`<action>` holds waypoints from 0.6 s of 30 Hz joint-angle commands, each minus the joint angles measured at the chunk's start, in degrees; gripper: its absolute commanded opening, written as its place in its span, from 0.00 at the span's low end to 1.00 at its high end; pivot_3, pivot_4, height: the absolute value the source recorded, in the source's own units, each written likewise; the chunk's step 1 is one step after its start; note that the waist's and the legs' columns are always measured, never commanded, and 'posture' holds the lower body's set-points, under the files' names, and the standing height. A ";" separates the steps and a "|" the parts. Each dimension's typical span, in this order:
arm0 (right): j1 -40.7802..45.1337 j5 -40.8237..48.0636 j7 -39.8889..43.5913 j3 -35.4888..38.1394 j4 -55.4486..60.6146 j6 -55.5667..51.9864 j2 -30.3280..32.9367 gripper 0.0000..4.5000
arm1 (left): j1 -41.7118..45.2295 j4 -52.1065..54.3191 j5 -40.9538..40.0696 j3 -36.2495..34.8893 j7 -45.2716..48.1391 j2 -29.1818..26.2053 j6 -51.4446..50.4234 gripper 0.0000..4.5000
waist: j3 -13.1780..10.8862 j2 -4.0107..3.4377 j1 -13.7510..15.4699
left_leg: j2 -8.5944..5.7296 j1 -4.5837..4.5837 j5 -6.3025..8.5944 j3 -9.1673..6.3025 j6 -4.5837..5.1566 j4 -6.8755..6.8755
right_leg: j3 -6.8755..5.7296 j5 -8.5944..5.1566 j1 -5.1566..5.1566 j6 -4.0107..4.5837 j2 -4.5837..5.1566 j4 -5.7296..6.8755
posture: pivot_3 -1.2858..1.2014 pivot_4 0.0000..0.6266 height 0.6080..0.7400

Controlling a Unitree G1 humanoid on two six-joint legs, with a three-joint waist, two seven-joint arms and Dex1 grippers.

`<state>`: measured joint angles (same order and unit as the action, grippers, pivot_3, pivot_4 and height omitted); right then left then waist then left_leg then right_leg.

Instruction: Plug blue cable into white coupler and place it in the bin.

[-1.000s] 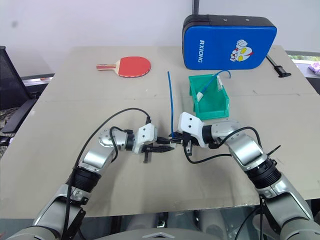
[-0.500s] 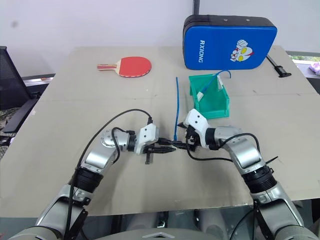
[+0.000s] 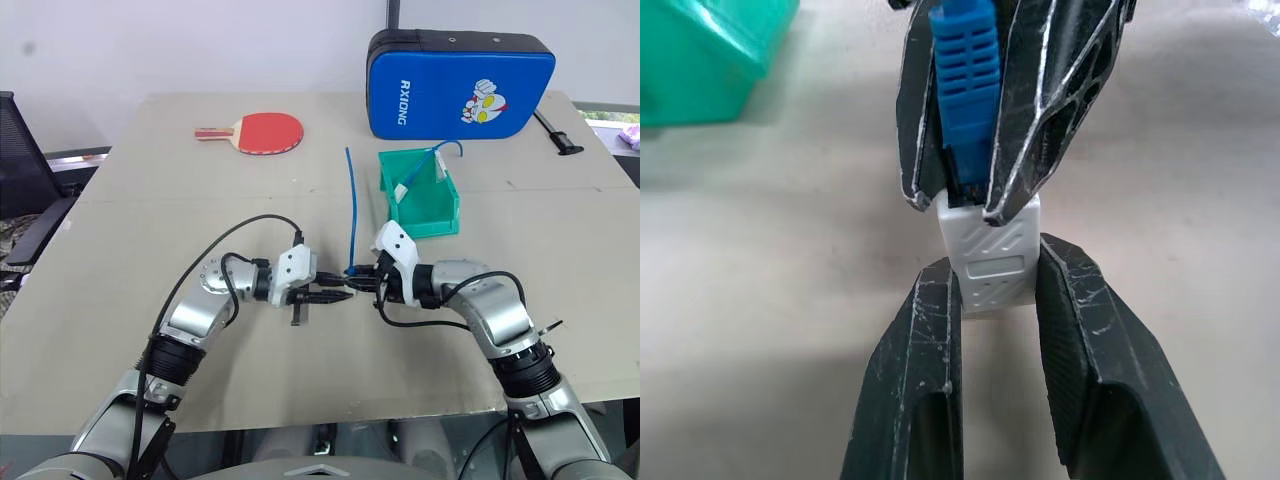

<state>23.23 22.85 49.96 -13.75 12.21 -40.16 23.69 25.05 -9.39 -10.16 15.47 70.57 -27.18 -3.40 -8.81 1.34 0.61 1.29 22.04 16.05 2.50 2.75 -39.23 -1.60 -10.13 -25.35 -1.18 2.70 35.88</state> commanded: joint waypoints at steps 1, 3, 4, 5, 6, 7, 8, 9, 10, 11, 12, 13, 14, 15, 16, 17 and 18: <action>0.39 3.61 -1.79 5.13 4.13 -1.73 0.07 0.00 | 0.37 5.91 -4.20 -3.09 -2.22 1.01 -3.44 0.62 | -0.01 0.00 0.07 | 0.00 0.04 0.00 -0.01 0.00 0.00 | 0.00 0.01 -0.04 0.01 0.00 0.00 | 0.52 0.24 0.93; 1.77 6.19 -4.69 10.27 5.16 -4.33 0.19 0.00 | -0.75 8.86 -5.91 -5.16 -4.54 0.82 -6.58 0.84 | -0.01 0.00 0.06 | -0.01 0.13 0.00 -0.02 0.00 -0.01 | 0.00 0.21 -0.10 -0.05 0.01 0.00 | 0.52 0.24 0.93; 3.32 7.59 -6.99 13.84 5.20 -6.23 0.47 0.00 | -2.00 11.39 -7.47 -6.65 -5.87 0.48 -8.71 0.93 | -0.03 0.00 -0.04 | -0.01 0.14 0.00 -0.01 0.00 -0.01 | 0.01 0.22 -0.10 -0.07 0.01 -0.01 | 0.52 0.24 0.93; 4.91 8.85 -8.54 16.89 5.12 -7.90 1.28 0.00 | -3.39 14.22 -9.42 -8.42 -7.52 0.36 -11.23 0.97 | -0.03 0.00 -0.09 | -0.01 0.21 0.00 0.01 0.00 -0.01 | 0.03 0.23 -0.19 -0.08 0.02 0.00 | 0.52 0.24 0.93; 6.85 10.38 -9.38 19.54 4.65 -9.85 2.45 0.00 | -4.94 17.16 -11.20 -10.29 -9.55 0.32 -13.54 0.97 | -0.06 -0.03 -0.27 | -0.01 0.21 0.00 0.02 0.00 -0.01 | 0.05 0.23 -0.20 -0.08 0.03 0.00 | 0.52 0.24 0.93; 8.55 11.69 -9.85 21.40 4.04 -11.58 3.54 0.00 | -6.39 19.61 -12.46 -11.63 -11.12 0.22 -15.21 0.97 | -0.15 -0.09 -0.50 | 0.00 0.22 0.00 0.04 0.00 -0.01 | 0.06 0.23 -0.22 -0.08 0.03 0.00 | 0.52 0.24 0.93; 10.13 12.88 -10.21 22.82 3.13 -13.25 4.47 0.00 | -7.78 21.78 -13.35 -12.51 -12.38 0.10 -16.45 0.97 | -0.15 -0.10 -0.49 | 0.00 0.25 0.00 0.06 0.00 -0.01 | 0.09 0.24 -0.25 -0.08 0.07 0.00 | 0.52 0.24 0.93; 12.23 13.54 -10.57 23.91 1.25 -14.67 5.36 0.00 | -9.22 23.82 -13.90 -13.26 -13.68 0.04 -17.26 0.97 | -0.16 -0.09 -0.48 | -0.01 0.24 0.00 0.02 0.00 0.00 | 0.06 0.24 -0.24 -0.08 0.08 0.00 | 0.52 0.24 0.93; 14.17 13.75 -10.95 24.60 -0.82 -15.76 6.04 0.00 | -10.37 25.39 -14.27 -13.75 -14.72 0.02 -17.84 0.97 | -0.15 -0.09 -0.48 | -0.01 0.24 0.00 0.00 0.00 0.00 | 0.03 0.24 -0.24 -0.08 0.06 -0.01 | 0.52 0.24 0.93; 16.57 13.23 -11.39 24.87 -4.18 -16.58 6.76 0.00 | -11.39 26.82 -14.52 -14.13 -15.75 0.07 -18.25 0.97 | -0.15 -0.08 -0.46 | 0.00 0.24 0.00 -0.03 0.00 0.02 | 0.00 0.24 -0.24 -0.07 0.04 0.00 | 0.52 0.24 0.93; 18.70 12.42 -11.71 24.78 -7.55 -17.07 7.37 0.00 | -12.13 27.75 -14.58 -14.40 -16.55 0.13 -18.40 0.97 | -0.17 -0.10 -0.73 | -0.01 0.22 0.00 -0.08 0.00 0.06 | -0.04 0.23 -0.22 -0.07 0.01 0.00 | 0.52 0.24 0.93; 21.09 10.92 -11.88 24.04 -12.20 -16.74 7.93 0.00 | -12.80 28.38 -14.64 -14.67 -17.29 0.30 -18.29 0.97 | -0.17 -0.10 -0.78 | 0.00 0.20 0.00 -0.02 0.00 0.08 | 0.01 0.23 -0.23 -0.06 0.00 0.00 | 0.52 0.24 0.93; 23.32 9.54 -12.04 23.26 -16.79 -16.22 8.26 0.00 | -13.31 28.74 -14.67 -14.88 -17.86 0.44 -18.00 0.97 | -0.17 -0.10 -0.81 | -0.01 0.19 0.00 -0.01 0.00 0.08 | 0.02 0.22 -0.22 -0.04 0.00 0.00 | 0.52 0.24 0.93; 25.74 7.82 -11.90 22.08 -22.22 -14.91 8.21 0.00 | -13.76 28.80 -14.52 -15.10 -18.32 0.56 -17.31 0.97 | -0.17 -0.09 -0.84 | -0.02 0.19 0.00 0.01 0.00 0.08 | 0.02 0.17 -0.22 0.05 0.00 0.00 | 0.52 0.24 0.93; 27.85 6.29 -11.49 20.98 -27.18 -13.48 8.01 0.00 | -14.10 28.86 -14.37 -15.19 -18.84 0.70 -16.76 0.97 | -0.18 -0.11 -1.08 | -0.03 0.18 0.00 0.03 0.00 0.07 | 0.03 0.13 -0.22 0.13 0.00 0.00 | 0.52 0.24 0.93; 29.79 4.33 -9.82 18.98 -32.58 -11.13 7.83 0.00 | -14.47 28.86 -14.29 -15.29 -19.29 0.83 -16.27 0.97 | -0.18 -0.10 -1.18 | -0.05 0.13 0.00 0.16 0.00 0.07 | 0.13 0.11 -0.22 0.16 0.00 0.01 | 0.52 0.24 0.93; 31.17 2.85 -8.26 17.56 -36.49 -9.29 7.77 0.00 | -14.72 28.94 -14.24 -15.25 -19.70 0.95 -16.00 0.97 | -0.18 -0.09 -1.27 | -0.06 0.15 0.00 0.17 0.01 0.07 | 0.15 0.12 -0.22 0.16 -0.01 0.00 | 0.52 0.24 0.93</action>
<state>52.68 27.50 39.52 5.19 -20.47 -52.46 31.32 10.48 17.43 -23.81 1.09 51.68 -26.49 -20.80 -8.99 1.25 -0.67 1.24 22.19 16.04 2.68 2.76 -39.16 -1.44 -10.01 -25.57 -1.01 2.70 35.86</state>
